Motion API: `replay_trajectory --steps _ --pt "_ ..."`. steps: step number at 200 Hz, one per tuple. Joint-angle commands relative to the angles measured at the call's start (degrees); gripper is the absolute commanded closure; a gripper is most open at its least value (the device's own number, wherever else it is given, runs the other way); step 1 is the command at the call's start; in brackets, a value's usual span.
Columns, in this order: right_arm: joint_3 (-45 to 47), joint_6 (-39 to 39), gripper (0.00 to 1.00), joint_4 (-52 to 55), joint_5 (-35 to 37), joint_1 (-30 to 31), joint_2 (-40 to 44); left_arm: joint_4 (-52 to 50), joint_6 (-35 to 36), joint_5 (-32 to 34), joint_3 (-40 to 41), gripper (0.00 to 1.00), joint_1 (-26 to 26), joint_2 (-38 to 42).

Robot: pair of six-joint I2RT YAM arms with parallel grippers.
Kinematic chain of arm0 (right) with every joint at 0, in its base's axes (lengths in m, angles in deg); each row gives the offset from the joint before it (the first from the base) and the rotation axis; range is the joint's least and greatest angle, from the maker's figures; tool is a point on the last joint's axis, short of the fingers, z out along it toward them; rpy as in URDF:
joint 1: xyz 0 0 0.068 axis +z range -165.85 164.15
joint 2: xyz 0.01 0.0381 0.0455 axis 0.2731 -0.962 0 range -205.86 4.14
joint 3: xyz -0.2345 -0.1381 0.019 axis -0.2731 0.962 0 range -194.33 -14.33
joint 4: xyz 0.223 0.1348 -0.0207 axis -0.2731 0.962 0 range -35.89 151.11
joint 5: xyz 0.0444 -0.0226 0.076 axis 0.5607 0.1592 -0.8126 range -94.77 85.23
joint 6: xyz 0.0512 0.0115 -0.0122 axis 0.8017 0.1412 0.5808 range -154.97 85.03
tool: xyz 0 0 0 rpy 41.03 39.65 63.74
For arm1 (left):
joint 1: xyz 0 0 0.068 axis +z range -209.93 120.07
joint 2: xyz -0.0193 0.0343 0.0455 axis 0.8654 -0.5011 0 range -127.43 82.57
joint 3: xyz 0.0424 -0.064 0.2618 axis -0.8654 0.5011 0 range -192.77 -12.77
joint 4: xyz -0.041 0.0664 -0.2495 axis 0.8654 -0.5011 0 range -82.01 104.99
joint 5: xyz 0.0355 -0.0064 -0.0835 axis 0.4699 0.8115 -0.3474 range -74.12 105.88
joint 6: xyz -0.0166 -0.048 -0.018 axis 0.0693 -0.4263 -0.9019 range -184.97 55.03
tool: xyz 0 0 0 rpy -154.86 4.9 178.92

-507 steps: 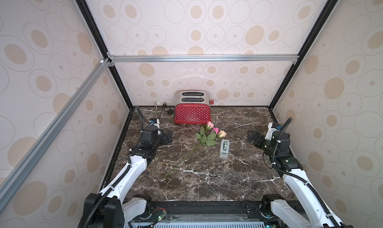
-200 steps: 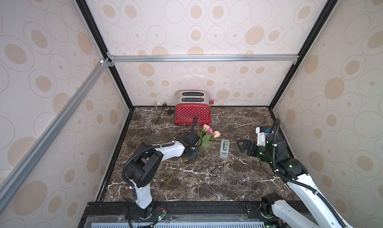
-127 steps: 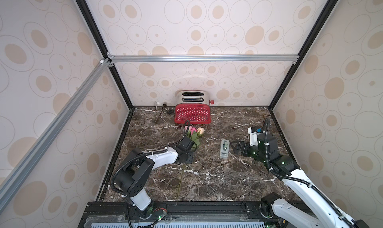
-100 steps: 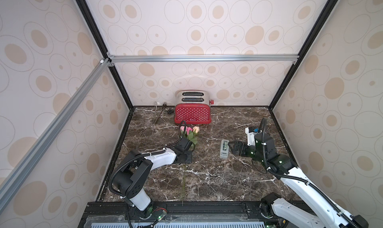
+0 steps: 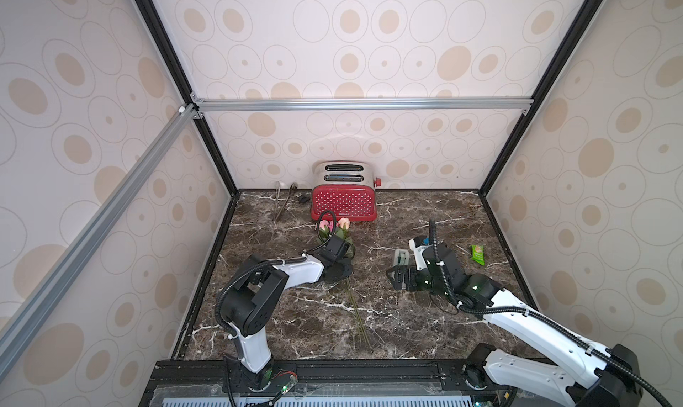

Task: Wrap bouquets with tape
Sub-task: Pick up the unwrapped bouquet from the center of the board.

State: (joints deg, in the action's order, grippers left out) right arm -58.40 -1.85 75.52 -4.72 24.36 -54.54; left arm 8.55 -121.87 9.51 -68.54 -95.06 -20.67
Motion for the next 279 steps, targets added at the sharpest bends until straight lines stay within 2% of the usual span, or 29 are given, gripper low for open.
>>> replay_trajectory --steps 1,38,53,75,88,98,114,147,173,190,245,254,268,279 --pt "-1.32 2.17 0.0 0.71 1.74 1.94 -0.95 -4.64 -2.16 1.31 -0.9 0.85 0.2 -2.74" --pt "-1.19 3.39 0.0 1.45 2.82 6.65 -3.26 -4.7 -1.74 1.62 0.6 0.74 0.23 1.85" --pt "-1.3 4.08 0.0 1.45 2.88 9.34 -5.22 -5.13 -1.38 1.79 1.32 0.64 0.37 4.13" --pt "-2.93 5.26 0.16 2.97 5.05 14.57 -10.26 -4.96 -1.17 1.91 3.65 0.55 0.94 7.98" --pt "-4.09 7.01 0.19 4.44 6.8 17.4 -14.25 -3.67 -1.28 1.28 5.8 0.45 1.62 10.56" --pt "-4.8 7.99 0.24 4.9 7.72 19.48 -17.1 -3.35 -1.28 1.19 7.21 0.42 2.22 12.53" --pt "-6.69 9.61 0.24 5.89 9.56 22.4 -22.07 -2.65 -1.19 0.84 9.78 0.4 3.55 15.99" --pt "-11.59 11.79 0.29 8.36 11.26 26.27 -31.34 -1.1 -0.37 -0.3 15.89 0.17 8.56 24.23" --pt "-14.48 12.48 0.32 10.03 11.94 28.23 -36.42 -1.29 2.24 2.53 19.19 0.07 10.58 30.99" --pt "-15.57 13.13 0.39 11.02 11.99 28.68 -38.57 -1.64 2.65 4.15 21.12 0.03 11.2 34.98" --pt "-17.83 13.63 0.45 13.22 10.25 28.81 -44.35 -1.27 1.97 2.95 25.17 0.02 12.44 41.49" --pt "-18.22 13.63 0.51 13.45 9.91 28.84 -45.15 -1.43 2.05 2.81 25.4 0.02 12.55 41.88" --pt "-19.05 13.54 0.54 14.26 9.54 28.91 -46.19 -1.81 1.97 2.72 25.77 0.02 12.6 42.57" --pt "-19.65 13.53 0.63 14.82 9.14 29.03 -46.98 -1.82 1.71 2.47 26.18 0.02 12.63 43.16"
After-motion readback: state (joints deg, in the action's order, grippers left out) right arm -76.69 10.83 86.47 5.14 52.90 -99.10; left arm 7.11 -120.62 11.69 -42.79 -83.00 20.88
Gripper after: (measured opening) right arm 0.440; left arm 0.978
